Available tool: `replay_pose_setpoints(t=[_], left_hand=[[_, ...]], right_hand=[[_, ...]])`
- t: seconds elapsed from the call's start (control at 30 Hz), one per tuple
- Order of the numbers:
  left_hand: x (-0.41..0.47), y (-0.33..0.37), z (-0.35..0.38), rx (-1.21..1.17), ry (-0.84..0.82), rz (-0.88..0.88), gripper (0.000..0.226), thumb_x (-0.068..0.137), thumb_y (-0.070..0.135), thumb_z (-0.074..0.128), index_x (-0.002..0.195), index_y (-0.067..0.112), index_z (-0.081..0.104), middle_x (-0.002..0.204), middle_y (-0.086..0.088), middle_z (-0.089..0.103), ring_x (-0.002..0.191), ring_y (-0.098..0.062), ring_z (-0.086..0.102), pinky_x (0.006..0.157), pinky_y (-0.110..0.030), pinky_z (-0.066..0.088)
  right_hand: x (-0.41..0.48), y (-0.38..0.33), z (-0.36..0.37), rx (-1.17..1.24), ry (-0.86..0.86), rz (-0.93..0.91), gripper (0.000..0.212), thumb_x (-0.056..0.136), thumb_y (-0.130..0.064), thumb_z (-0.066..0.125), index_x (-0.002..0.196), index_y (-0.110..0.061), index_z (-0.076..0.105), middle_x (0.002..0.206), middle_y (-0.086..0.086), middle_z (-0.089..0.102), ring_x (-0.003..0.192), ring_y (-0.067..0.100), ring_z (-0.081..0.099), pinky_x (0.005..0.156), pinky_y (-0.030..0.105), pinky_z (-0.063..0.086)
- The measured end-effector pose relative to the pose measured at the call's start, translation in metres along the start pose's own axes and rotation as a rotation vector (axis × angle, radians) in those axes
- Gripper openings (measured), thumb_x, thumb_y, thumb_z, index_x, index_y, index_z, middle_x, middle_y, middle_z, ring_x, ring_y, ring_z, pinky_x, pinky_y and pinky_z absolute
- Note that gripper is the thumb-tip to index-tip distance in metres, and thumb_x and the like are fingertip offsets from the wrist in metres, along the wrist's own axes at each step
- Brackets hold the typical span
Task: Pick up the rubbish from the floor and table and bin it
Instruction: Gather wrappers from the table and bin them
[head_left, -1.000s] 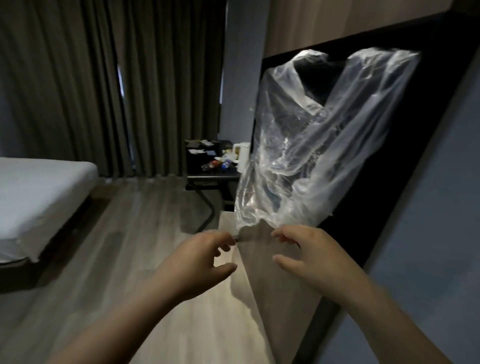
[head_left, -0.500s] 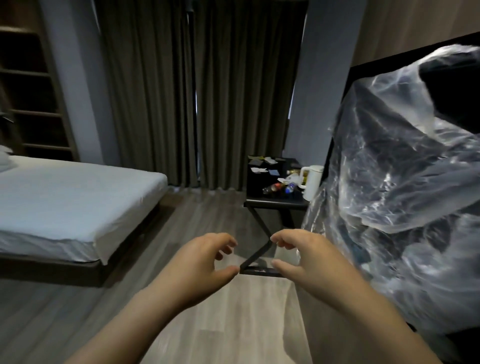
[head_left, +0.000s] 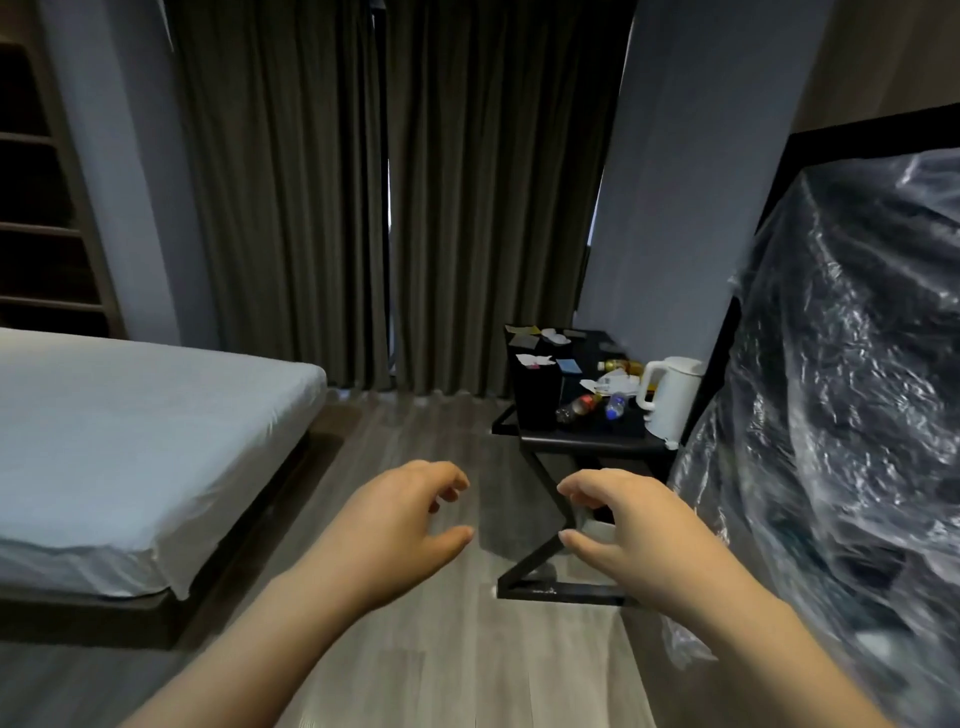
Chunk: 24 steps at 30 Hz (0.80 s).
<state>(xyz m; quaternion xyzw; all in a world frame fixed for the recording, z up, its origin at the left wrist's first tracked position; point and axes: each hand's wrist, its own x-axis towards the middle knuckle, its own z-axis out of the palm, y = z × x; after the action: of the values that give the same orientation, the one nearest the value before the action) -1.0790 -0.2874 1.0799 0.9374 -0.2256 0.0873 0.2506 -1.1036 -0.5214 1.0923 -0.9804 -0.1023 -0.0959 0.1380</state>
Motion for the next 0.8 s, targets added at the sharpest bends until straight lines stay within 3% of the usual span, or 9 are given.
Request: replay_pose_setpoints(t=[0.27,0.8], left_hand=[[0.095,-0.066,0.017,-0.009,-0.065,-0.004,0.042,0.085,0.047,0.061,0.124,0.037,0.050,0.115,0.020,0.054,0.099,0.003,0.054,0.087,-0.017,0.048],[0.340,-0.151,0.066,0.041,-0.076,-0.057,0.039,0.083,0.047,0.062,0.119,0.036,0.052,0.112,0.020,0.055,0.097,0.004,0.054,0.087,-0.016,0.046]], right_hand=[[0.104,0.026,0.035,0.004,-0.047,0.064,0.043,0.084,-0.044,0.062,0.126,-0.035,0.053,0.120,-0.018,0.057,0.111,0.000,0.052,0.094,0.021,0.046],[0.340,0.146,0.074,0.063,-0.046,0.086,0.045,0.085,-0.044,0.062,0.128,-0.037,0.051,0.124,-0.020,0.056,0.113,-0.001,0.052,0.094,0.019,0.045]])
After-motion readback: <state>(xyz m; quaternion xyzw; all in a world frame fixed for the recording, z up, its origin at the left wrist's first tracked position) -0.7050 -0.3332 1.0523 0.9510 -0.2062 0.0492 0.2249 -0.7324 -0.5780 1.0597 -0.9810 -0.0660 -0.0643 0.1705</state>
